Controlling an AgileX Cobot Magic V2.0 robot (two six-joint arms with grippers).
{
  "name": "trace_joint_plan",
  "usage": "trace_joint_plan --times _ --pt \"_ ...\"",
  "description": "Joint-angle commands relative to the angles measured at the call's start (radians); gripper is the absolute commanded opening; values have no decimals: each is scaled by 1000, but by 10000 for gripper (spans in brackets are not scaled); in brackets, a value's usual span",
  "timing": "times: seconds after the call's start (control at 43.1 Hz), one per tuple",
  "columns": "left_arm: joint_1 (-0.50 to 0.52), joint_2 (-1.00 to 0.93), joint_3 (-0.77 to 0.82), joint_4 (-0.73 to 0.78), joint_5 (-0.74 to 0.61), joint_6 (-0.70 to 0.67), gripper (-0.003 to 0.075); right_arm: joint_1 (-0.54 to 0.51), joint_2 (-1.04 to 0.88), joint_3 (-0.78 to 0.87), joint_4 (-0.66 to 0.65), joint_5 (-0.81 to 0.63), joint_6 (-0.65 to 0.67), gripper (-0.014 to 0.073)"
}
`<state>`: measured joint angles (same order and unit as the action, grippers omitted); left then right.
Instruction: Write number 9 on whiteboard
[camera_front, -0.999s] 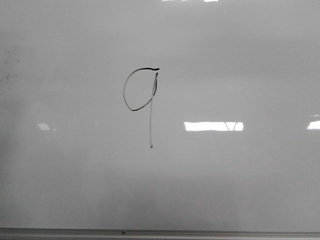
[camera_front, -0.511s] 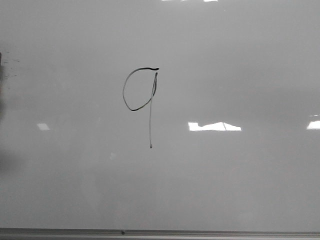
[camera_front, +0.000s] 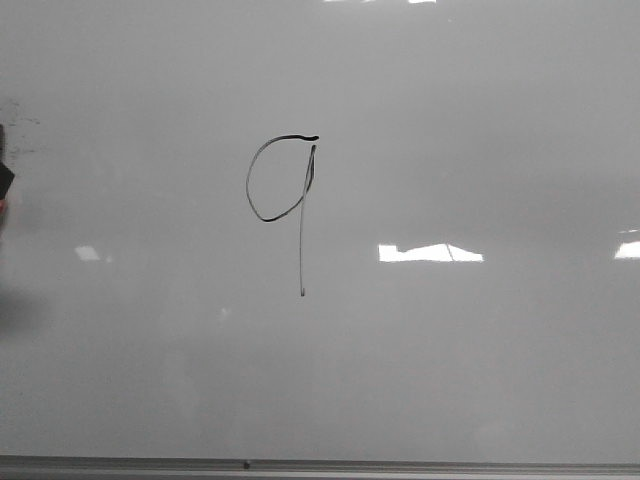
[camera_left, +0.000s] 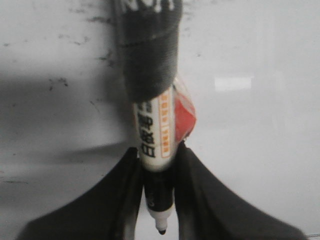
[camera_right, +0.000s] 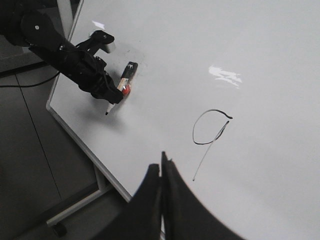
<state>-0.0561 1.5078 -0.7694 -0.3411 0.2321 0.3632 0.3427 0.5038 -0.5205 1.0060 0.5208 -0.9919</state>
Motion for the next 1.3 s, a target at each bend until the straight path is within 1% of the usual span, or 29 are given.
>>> trace_joint_plan --times 0.0,0.395,0.465,0.581,0.743,0.79,0.859,0.929,1.092,1.161,1.185,1.277 --pt "-7 -27 -30 -16 -64 -10 170 -6 1 -23 41 -47 -2 -69" --pt "-7 -30 -30 -16 -72 -10 375 -6 1 -23 41 -47 -2 -69" --pt "-7 -46 -30 -16 -53 -10 391 -6 1 -23 41 -47 -2 -69" --pt "-7 -110 -29 -16 -17 -10 391 -6 1 -23 41 -47 -2 -69" --pt "-7 -313 14 -16 -6 -2 385 -6 1 -23 41 -42 -2 -69" --pt "-7 -379 34 -16 -4 -2 372 -6 1 -23 41 -42 -2 -69" --pt "-7 -493 67 -16 6 -2 329 -6 1 -23 41 -42 -2 -69" --pt "-7 -609 104 -16 26 -2 264 -6 1 -23 41 -42 -2 -69" --pt "-7 -887 207 -18 54 -2 69 -6 1 -23 41 -42 -2 -69" --pt "-7 -985 235 -18 68 -2 -1 -6 1 -23 41 -42 -2 -69" --pt "-7 -1021 240 -18 72 -2 -19 -6 1 -23 41 -42 -2 -69" --pt "-7 -1117 249 -18 80 -2 -19 -6 1 -23 41 -42 -2 -69"
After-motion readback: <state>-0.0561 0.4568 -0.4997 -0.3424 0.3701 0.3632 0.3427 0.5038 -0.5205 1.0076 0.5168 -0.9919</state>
